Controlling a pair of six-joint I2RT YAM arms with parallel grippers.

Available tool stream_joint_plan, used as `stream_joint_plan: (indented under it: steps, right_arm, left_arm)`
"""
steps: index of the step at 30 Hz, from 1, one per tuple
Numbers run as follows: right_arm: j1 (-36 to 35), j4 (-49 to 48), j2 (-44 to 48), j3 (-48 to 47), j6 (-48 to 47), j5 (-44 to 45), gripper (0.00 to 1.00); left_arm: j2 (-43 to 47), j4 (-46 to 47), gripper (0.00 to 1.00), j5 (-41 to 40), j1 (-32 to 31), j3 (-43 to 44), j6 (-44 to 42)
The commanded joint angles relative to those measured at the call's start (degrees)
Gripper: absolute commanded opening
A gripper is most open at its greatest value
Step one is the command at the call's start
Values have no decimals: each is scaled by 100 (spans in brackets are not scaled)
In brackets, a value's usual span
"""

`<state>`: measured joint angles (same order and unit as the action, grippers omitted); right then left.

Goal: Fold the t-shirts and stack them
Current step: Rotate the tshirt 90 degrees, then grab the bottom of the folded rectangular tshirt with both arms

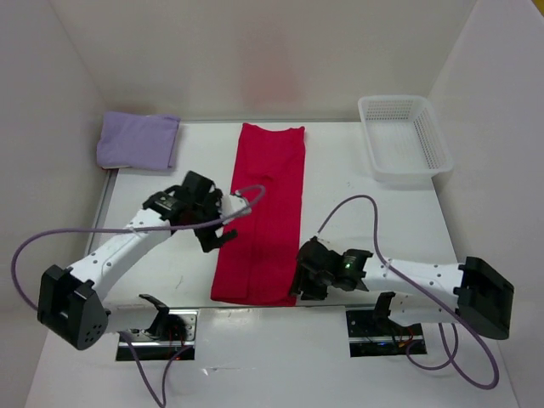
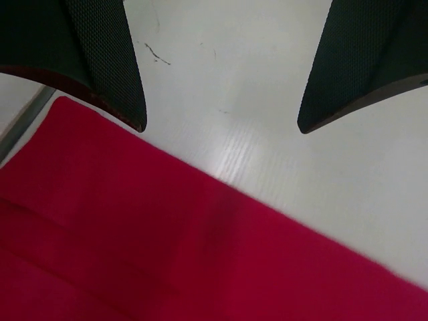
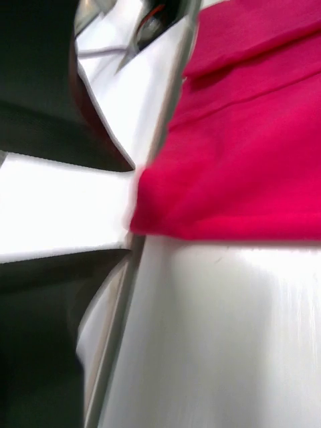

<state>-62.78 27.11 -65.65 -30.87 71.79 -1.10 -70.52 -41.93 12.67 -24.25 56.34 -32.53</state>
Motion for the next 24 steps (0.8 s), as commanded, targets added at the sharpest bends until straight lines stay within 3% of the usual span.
stream_joint_plan:
  steps: [1,3,9,13,14,19,24]
  right_arm:
    - [73,548,429,99,-103,93,58]
    - [73,916,737,99,-104,93,66]
    - [73,1147,1930,213,273,216,64]
    - [73,1252,2616,432,652,216,57]
    - [73,1253,2714,485,713,216,54]
    - [73,1016,2786,679,775,216,52]
    - [73,1015,2162,468,600,277,56]
  left_arm:
    - [-120,-359,100,-650,-1052,89,-164]
    - [82,-359,100,-1177,-1844,-192,-454]
    - [143,-991,100,-2152,-2794,-965,-1360]
    - [1231,-1123,100,-2523,-3085,-1195,-2342]
    - [1904,-1124,100,-2523,-3086,-1334,-3102]
    - [3683,-1818,100,-1322,-3086,-1766,-5173]
    - [3713,-1792,100,-397,-3086,-1942,-6112]
